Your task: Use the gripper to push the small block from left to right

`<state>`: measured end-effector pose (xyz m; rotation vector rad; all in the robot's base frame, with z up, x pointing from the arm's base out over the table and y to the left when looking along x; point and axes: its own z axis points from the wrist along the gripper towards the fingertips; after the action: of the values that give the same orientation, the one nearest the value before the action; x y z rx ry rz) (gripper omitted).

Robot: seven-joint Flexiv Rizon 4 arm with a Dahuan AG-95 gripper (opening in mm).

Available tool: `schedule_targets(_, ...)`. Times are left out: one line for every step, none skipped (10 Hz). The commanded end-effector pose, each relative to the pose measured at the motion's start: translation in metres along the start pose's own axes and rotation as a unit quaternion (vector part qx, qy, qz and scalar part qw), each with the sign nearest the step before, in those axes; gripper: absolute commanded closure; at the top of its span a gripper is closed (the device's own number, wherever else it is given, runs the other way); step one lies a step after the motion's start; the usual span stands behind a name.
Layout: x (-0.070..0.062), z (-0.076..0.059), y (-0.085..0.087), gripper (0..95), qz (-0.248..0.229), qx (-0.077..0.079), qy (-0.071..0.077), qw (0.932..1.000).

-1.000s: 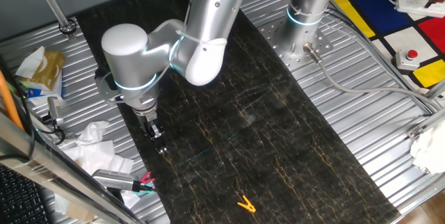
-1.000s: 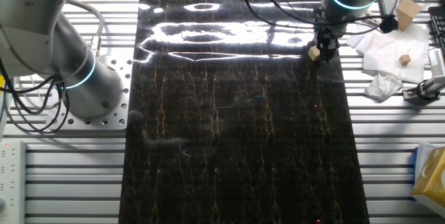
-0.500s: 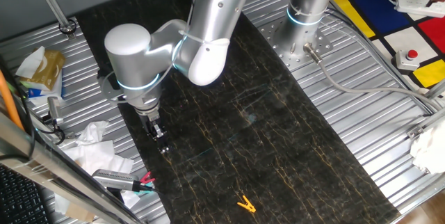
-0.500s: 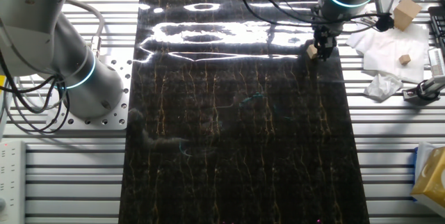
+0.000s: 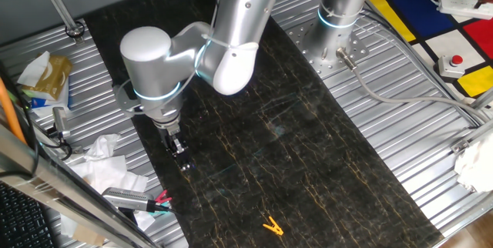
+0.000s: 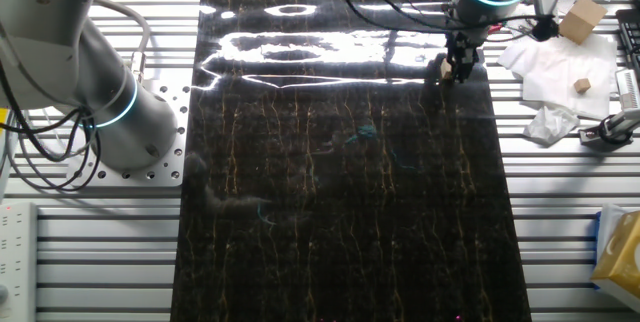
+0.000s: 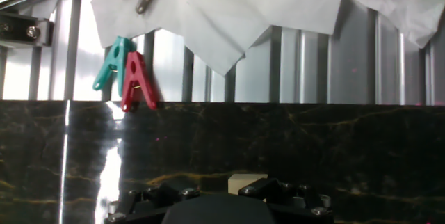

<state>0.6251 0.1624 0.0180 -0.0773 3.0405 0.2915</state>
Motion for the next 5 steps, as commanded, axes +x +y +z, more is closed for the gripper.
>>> schedule_targets(0.001, 0.001, 0.005, 19.0, 0.006, 0.001, -0.001, 1.0)
schedule_targets(0.002, 0.003, 0.012, 19.0, 0.01, 0.002, -0.002, 0.9999)
schedule_targets(0.002, 0.004, 0.015, 19.0, 0.011, 0.002, -0.003, 0.9999)
schedule_targets(0.001, 0.004, 0.02, 19.0, 0.014, 0.002, -0.002, 0.9999)
schedule_targets(0.001, 0.005, 0.022, 19.0, 0.016, 0.002, -0.002, 0.9999)
